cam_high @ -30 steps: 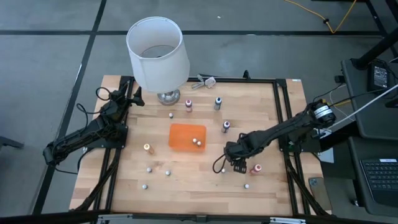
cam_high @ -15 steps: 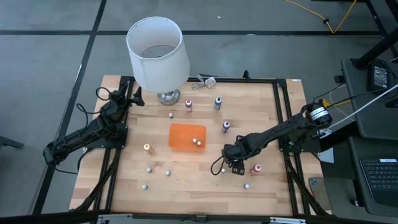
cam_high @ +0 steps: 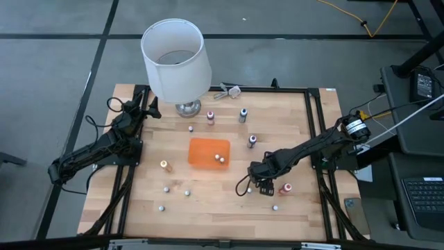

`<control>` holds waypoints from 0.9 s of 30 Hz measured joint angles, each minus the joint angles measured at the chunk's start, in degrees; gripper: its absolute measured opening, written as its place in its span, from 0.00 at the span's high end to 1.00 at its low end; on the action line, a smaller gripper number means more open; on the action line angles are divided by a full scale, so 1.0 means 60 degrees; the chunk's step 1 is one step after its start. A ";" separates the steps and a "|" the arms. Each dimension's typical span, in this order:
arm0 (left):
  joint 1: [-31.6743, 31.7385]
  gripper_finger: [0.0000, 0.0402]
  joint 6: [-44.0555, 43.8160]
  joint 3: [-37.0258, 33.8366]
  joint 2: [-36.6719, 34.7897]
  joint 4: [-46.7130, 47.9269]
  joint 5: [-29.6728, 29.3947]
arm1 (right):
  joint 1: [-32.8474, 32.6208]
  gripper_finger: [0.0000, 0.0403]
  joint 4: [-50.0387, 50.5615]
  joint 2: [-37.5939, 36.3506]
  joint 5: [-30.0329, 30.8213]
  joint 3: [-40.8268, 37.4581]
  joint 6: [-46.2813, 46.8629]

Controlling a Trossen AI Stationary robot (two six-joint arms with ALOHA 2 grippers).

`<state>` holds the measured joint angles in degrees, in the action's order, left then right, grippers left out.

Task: Pick & Place food coloring
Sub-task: Put the small black food coloring bottle into the orange bin

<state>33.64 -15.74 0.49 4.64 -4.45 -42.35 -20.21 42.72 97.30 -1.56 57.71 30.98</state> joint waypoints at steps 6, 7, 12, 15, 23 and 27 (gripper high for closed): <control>-0.0002 0.03 -0.0001 0.0000 0.0000 0.0000 0.0000 | 0.0000 0.43 0.0000 0.0000 -0.0020 0.0000 0.0000; 0.0001 0.03 0.0002 0.0000 0.0000 0.0000 0.0000 | 0.0000 0.46 0.0000 0.0000 -0.0023 0.0000 0.0002; 0.0000 0.03 0.0000 0.0002 0.0000 0.0000 0.0000 | 0.0004 0.57 0.0000 0.0000 -0.0170 0.0000 0.0055; -0.0002 0.03 -0.0001 0.0003 0.0000 0.0000 0.0000 | 0.0004 0.63 0.0016 0.0000 -0.0264 0.0000 0.0249; 0.0000 0.03 -0.0001 0.0004 0.0000 0.0000 -0.0001 | 0.0004 0.82 0.0093 -0.0015 -0.0278 0.0017 0.0276; 0.0000 0.03 -0.0001 0.0003 0.0000 0.0000 -0.0002 | 0.0004 0.85 0.0422 -0.0015 -0.0281 0.0369 0.0012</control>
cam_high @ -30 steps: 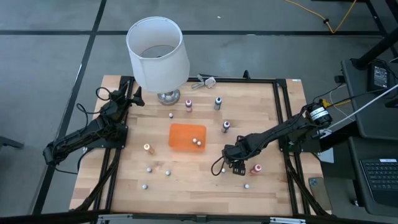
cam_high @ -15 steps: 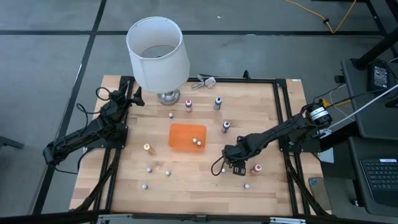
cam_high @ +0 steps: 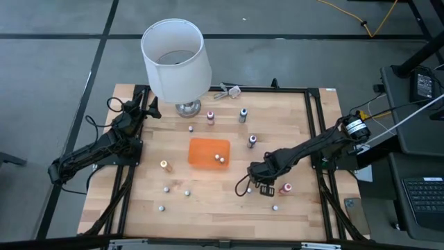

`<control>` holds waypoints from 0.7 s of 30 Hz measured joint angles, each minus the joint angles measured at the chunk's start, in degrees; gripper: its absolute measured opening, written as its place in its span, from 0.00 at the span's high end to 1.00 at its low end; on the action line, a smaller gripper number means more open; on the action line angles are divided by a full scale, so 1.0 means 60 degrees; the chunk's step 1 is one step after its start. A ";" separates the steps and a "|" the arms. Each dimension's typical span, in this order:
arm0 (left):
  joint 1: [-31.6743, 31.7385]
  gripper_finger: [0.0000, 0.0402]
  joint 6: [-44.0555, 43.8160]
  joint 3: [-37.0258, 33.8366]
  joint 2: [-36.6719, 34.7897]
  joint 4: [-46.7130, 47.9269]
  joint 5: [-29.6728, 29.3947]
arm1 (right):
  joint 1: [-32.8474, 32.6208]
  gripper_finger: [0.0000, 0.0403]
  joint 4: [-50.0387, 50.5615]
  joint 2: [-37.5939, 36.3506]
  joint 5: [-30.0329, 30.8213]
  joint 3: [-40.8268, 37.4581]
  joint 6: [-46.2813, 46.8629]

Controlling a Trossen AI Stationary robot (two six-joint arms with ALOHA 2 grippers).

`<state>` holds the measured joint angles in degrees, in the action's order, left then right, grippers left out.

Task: Pick & Place food coloring
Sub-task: Put the small black food coloring bottle into the orange bin

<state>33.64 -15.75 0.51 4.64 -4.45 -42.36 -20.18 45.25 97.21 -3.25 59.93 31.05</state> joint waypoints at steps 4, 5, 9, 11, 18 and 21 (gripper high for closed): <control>0.0001 0.03 0.0003 0.0000 0.0000 -0.0003 0.0002 | 0.0048 0.82 0.0597 0.0000 0.0015 0.0577 -0.0235; 0.0002 0.03 0.0002 0.0000 0.0000 -0.0003 0.0002 | 0.0083 0.81 0.0762 0.0000 0.0011 0.0751 -0.0281; 0.0002 0.03 0.0000 0.0000 0.0000 -0.0003 0.0002 | 0.0299 0.82 0.1633 0.0000 0.0022 0.1564 -0.0711; 0.0001 0.03 0.0003 -0.0003 0.0000 -0.0003 0.0002 | 0.0442 0.84 0.2027 0.0041 0.0019 0.2027 -0.0939; 0.0002 0.03 0.0000 0.0000 0.0000 -0.0003 0.0002 | 0.1033 0.82 0.3827 0.1113 0.0194 0.4312 -0.2001; 0.0001 0.03 0.0000 -0.0003 0.0000 -0.0003 0.0002 | 0.1307 0.82 0.4248 0.1748 0.0284 0.5426 -0.2354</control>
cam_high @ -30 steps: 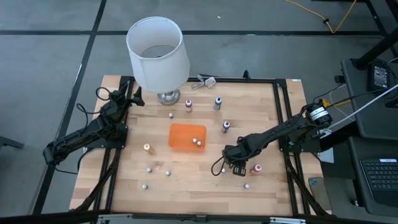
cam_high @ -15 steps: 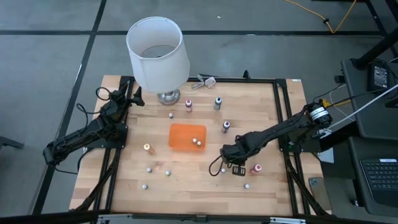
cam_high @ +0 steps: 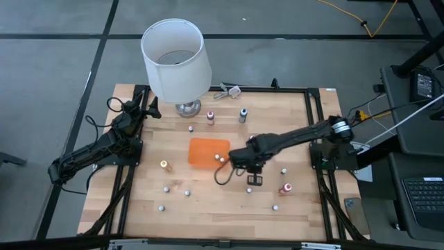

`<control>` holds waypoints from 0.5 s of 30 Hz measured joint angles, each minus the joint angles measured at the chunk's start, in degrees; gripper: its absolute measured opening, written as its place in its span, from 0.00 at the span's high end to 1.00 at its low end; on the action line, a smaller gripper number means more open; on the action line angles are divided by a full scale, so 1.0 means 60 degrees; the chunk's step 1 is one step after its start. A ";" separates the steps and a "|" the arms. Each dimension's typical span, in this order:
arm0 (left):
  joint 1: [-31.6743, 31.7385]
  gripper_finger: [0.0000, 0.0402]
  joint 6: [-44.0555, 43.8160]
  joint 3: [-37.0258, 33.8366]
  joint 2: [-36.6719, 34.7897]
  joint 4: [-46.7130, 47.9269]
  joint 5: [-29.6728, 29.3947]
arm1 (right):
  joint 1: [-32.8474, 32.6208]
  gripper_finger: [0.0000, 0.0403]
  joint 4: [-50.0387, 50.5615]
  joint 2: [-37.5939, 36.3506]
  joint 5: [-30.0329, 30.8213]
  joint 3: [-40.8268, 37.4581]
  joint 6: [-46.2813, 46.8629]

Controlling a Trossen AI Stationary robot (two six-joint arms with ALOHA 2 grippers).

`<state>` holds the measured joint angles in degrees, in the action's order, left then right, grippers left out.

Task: Pick & Place food coloring
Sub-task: Put the small black food coloring bottle into the orange bin

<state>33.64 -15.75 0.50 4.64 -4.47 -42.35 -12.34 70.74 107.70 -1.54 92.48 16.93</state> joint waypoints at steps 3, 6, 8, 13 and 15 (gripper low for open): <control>-0.0001 0.03 0.0000 0.0003 0.0000 0.0009 0.0000 | 0.0206 0.83 0.0297 0.0622 0.0017 0.1124 -0.0274; -0.0003 0.03 0.0004 -0.0001 0.0000 0.0007 0.0000 | 0.0352 0.83 0.0483 0.1272 0.0058 0.2253 -0.0474; 0.0000 0.03 0.0000 0.0001 0.0000 0.0004 0.0000 | 0.0442 0.82 0.0645 0.1701 0.0062 0.2997 -0.0628; -0.0002 0.03 0.0002 0.0000 0.0000 0.0004 0.0000 | 0.0669 0.82 0.0902 0.2744 0.0071 0.4621 -0.0769; -0.0001 0.03 0.0000 0.0003 0.0000 0.0004 0.0000 | 0.0735 0.82 0.0966 0.3109 0.0095 0.5181 -0.0909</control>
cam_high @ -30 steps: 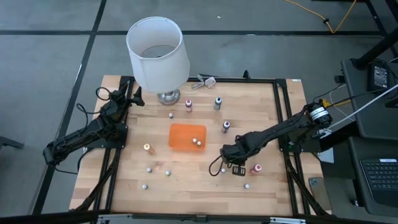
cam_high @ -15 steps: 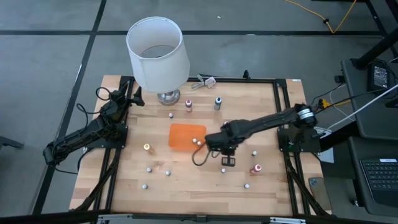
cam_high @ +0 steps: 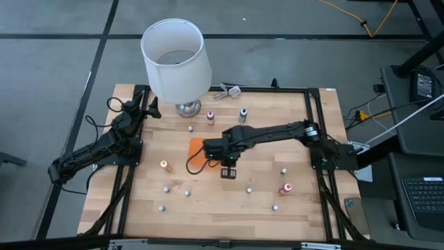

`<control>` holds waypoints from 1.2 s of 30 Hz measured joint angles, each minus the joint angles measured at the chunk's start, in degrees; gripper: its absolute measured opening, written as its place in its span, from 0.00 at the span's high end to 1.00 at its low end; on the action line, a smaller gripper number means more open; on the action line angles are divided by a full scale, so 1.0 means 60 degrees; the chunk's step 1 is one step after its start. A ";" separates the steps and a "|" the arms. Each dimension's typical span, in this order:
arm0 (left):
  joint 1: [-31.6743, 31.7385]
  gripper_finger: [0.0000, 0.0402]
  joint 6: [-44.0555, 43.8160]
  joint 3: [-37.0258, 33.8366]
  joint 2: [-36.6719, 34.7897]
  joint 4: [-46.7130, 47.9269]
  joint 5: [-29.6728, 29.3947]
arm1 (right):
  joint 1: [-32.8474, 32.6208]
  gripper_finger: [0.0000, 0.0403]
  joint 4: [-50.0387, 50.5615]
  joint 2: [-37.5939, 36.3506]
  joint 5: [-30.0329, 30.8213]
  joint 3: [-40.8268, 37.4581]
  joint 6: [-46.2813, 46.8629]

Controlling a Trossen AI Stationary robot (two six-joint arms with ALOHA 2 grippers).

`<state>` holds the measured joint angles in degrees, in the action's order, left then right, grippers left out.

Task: Pick & Place food coloring
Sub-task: Put the small black food coloring bottle into the orange bin

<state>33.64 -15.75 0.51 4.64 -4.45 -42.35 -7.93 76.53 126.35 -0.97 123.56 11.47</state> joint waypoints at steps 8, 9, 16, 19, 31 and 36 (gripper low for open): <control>-0.0002 0.03 0.0000 -0.0001 0.0000 0.0000 0.0000 | 0.0181 0.81 -0.0032 0.1226 0.0337 0.1472 -0.0252; 0.0001 0.03 0.0001 -0.0003 0.0000 0.0000 -0.0001 | 0.0183 0.81 -0.0084 0.1334 0.0334 0.1545 -0.0272; 0.0000 0.03 0.0002 0.0000 0.0000 0.0000 0.0000 | 0.0198 0.81 -0.0273 0.1883 0.0469 0.1621 -0.0504; -0.0002 0.03 0.0004 0.0000 0.0000 0.0000 0.0000 | 0.0198 0.81 -0.0284 0.2048 0.0470 0.1625 -0.0530; 0.0001 0.03 0.0003 0.0000 0.0000 0.0000 0.0000 | 0.0198 0.81 -0.0345 0.2392 0.0480 0.1297 -0.0487; -0.0002 0.03 0.0000 0.0000 0.0000 0.0000 0.0000 | 0.0198 0.81 -0.0343 0.2399 0.0484 0.0925 -0.0464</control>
<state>33.63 -15.75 0.51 4.64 -4.45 -42.35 -6.74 74.48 140.75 1.93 129.11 8.69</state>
